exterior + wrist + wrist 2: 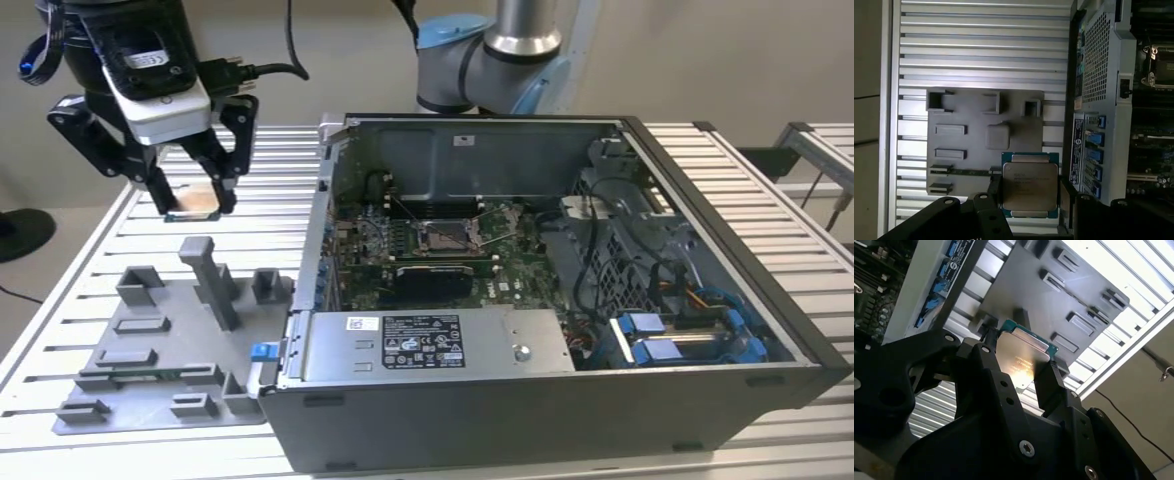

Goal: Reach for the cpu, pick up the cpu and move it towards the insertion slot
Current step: 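Pick up the cpu and move it towards the insertion slot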

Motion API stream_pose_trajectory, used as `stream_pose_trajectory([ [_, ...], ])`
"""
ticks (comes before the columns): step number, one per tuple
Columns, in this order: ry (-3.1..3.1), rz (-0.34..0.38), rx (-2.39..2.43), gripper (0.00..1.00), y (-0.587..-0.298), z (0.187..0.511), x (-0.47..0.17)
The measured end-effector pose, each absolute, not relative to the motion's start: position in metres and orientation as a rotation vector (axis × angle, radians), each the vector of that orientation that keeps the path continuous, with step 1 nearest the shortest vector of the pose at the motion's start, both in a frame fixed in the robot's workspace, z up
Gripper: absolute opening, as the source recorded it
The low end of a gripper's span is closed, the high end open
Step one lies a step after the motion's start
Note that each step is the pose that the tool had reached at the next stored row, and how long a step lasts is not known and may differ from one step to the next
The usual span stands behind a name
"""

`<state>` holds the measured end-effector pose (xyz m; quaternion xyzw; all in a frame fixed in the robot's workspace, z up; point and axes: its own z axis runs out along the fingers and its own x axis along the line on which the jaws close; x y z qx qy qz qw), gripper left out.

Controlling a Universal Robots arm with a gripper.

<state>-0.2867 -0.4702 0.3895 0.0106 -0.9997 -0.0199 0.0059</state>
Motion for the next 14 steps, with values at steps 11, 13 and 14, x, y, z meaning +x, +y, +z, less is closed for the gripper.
stream_pose_trajectory([
  [11,-3.129,-0.062,0.033,0.00,-0.470,0.390,-0.265],
  [13,-3.129,-0.062,0.033,0.00,-0.470,0.390,-0.262],
  [14,-3.129,-0.062,0.033,0.00,-0.470,0.390,-0.260],
])
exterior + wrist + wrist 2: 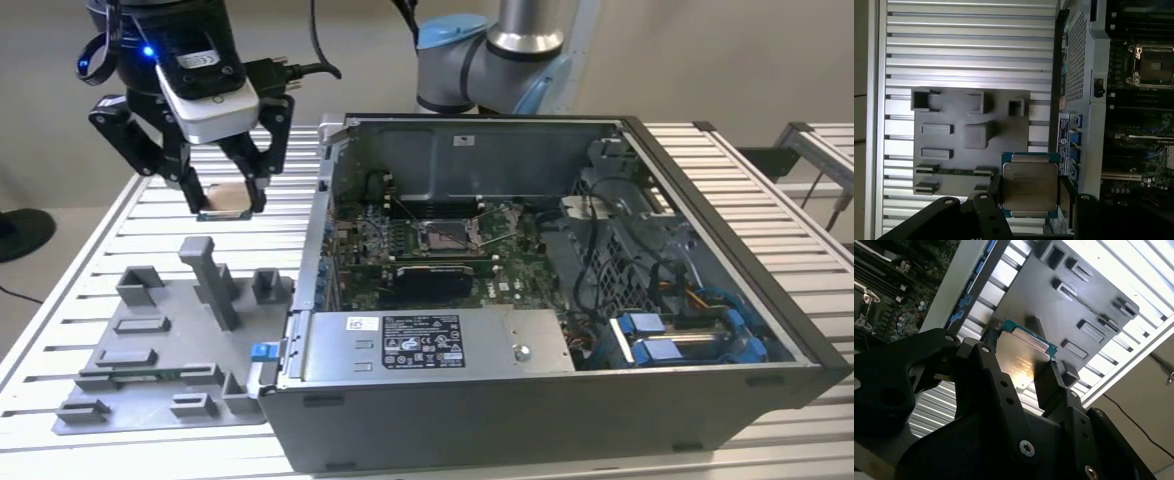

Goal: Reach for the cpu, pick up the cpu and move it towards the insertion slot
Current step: 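Pick up the cpu and move it towards the insertion slot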

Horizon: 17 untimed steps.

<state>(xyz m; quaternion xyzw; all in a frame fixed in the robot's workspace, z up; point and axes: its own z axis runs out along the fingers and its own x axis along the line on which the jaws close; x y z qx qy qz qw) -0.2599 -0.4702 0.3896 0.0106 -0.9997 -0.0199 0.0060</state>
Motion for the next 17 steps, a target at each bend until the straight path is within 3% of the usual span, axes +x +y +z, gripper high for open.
stream_pose_trajectory([
  [17,-3.129,-0.062,0.033,0.00,-0.470,0.390,-0.217],
])
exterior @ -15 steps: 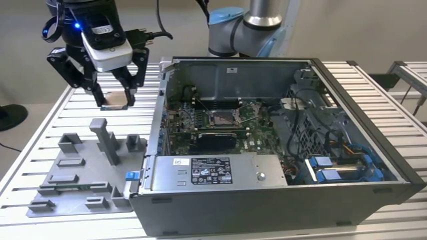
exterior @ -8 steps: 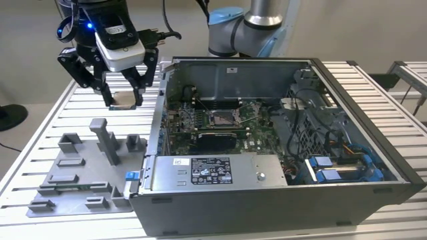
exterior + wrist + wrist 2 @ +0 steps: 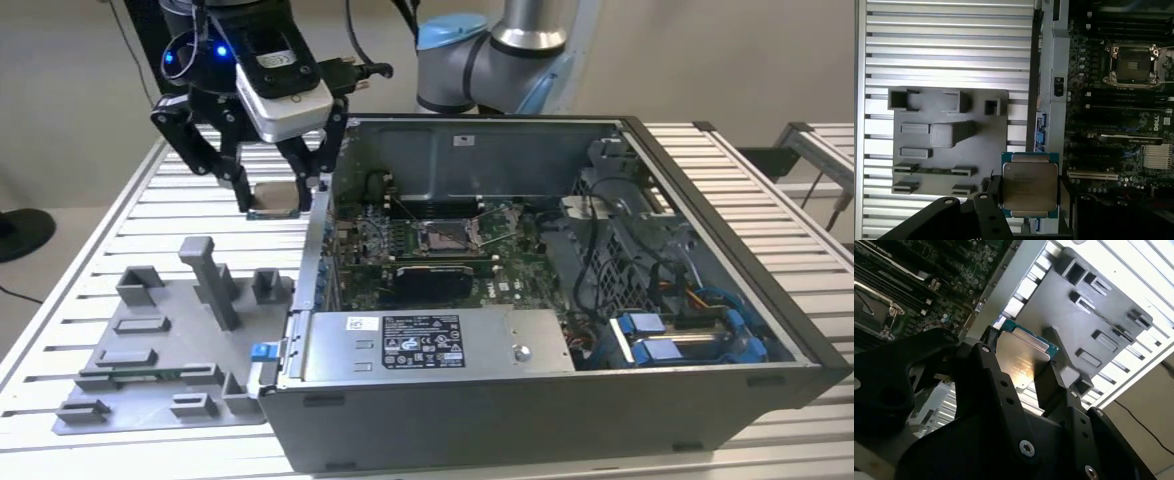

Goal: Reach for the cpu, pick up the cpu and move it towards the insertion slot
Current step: 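Pick up the cpu and move it towards the insertion slot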

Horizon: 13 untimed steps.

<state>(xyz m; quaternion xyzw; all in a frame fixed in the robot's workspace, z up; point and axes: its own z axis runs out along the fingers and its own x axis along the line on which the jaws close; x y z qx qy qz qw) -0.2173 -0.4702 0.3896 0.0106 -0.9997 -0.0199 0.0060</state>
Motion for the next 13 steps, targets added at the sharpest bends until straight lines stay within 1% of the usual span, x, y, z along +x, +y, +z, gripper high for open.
stream_pose_trajectory([
  [13,-3.128,-0.062,0.033,0.00,-0.470,0.390,-0.171],
])
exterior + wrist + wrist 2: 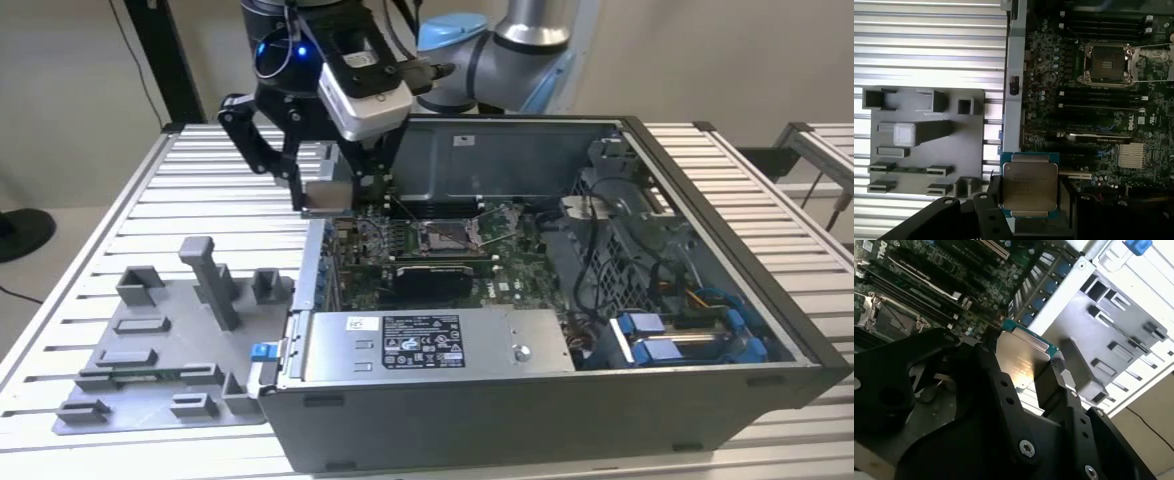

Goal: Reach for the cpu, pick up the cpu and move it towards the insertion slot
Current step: 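Pick up the cpu and move it towards the insertion slot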

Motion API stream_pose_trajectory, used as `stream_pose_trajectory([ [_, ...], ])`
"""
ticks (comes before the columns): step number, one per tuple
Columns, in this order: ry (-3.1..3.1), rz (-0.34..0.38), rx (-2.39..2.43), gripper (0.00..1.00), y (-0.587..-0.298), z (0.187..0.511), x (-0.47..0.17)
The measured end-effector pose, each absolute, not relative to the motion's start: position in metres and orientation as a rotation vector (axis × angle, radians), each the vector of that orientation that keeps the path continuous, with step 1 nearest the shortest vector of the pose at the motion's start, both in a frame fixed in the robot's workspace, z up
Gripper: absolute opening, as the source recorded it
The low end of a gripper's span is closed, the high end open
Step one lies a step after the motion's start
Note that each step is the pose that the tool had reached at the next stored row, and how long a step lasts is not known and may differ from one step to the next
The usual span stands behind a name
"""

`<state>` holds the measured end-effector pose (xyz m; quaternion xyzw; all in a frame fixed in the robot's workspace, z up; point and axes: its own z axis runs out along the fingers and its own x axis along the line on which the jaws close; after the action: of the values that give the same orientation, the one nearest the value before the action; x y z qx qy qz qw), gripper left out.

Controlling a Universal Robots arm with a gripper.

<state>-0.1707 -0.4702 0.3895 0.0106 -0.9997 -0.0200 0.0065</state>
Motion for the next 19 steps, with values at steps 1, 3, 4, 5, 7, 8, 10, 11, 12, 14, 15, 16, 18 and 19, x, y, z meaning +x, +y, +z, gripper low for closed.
stream_pose_trajectory([
  [1,-3.128,-0.062,0.033,0.00,-0.470,0.390,-0.167],
  [3,-3.128,-0.062,0.033,0.00,-0.470,0.390,-0.160],
  [4,-3.128,-0.062,0.033,0.00,-0.470,0.390,-0.157],
  [5,-3.128,-0.062,0.033,0.00,-0.470,0.390,-0.153],
  [7,-3.127,-0.062,0.033,0.00,-0.470,0.390,-0.146],
  [8,-3.127,-0.062,0.033,0.00,-0.470,0.390,-0.143],
  [10,-3.127,-0.062,0.033,0.00,-0.470,0.390,-0.136],
  [11,-3.127,-0.062,0.033,0.00,-0.470,0.390,-0.133],
  [12,-3.127,-0.062,0.033,0.00,-0.470,0.390,-0.130],
  [14,-3.127,-0.062,0.033,0.00,-0.470,0.390,-0.124],
  [15,-3.127,-0.062,0.033,0.00,-0.470,0.390,-0.121],
  [16,-3.127,-0.062,0.033,0.00,-0.470,0.390,-0.119],
  [18,-3.127,-0.062,0.033,0.00,-0.470,0.390,-0.113],
  [19,-3.127,-0.062,0.033,0.00,-0.470,0.390,-0.111],
])
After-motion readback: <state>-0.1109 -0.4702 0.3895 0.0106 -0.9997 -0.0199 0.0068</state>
